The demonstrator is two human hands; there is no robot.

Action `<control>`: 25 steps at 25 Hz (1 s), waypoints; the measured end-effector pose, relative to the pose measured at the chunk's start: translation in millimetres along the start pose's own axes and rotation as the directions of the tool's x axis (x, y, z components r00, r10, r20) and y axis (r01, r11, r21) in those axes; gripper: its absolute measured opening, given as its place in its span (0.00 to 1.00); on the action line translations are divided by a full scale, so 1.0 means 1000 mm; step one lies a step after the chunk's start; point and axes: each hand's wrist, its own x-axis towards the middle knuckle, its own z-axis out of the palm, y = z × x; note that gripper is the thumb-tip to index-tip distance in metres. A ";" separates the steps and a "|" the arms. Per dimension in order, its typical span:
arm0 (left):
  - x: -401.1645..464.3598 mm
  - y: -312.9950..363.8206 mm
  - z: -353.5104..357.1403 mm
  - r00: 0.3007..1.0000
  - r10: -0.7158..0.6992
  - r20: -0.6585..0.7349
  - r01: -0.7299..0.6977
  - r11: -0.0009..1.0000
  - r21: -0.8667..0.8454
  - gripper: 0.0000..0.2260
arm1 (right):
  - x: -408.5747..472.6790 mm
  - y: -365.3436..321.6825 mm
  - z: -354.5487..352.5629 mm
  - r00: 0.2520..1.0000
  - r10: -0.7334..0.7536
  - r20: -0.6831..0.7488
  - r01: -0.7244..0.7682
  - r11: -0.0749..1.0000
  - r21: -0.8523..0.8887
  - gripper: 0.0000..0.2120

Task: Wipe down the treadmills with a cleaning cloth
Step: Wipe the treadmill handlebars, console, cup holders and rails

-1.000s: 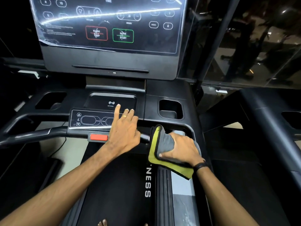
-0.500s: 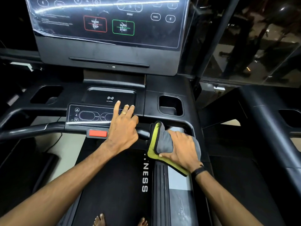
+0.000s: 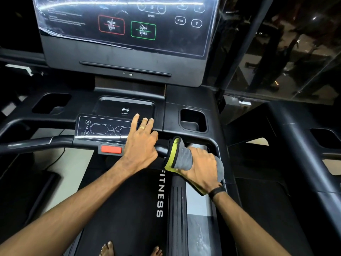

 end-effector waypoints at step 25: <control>0.010 0.007 0.012 0.958 -0.002 -0.287 -0.101 0.934 -0.344 0.18 | 0.090 -0.067 -0.032 0.750 -0.128 0.649 -0.044 0.969 0.242 0.27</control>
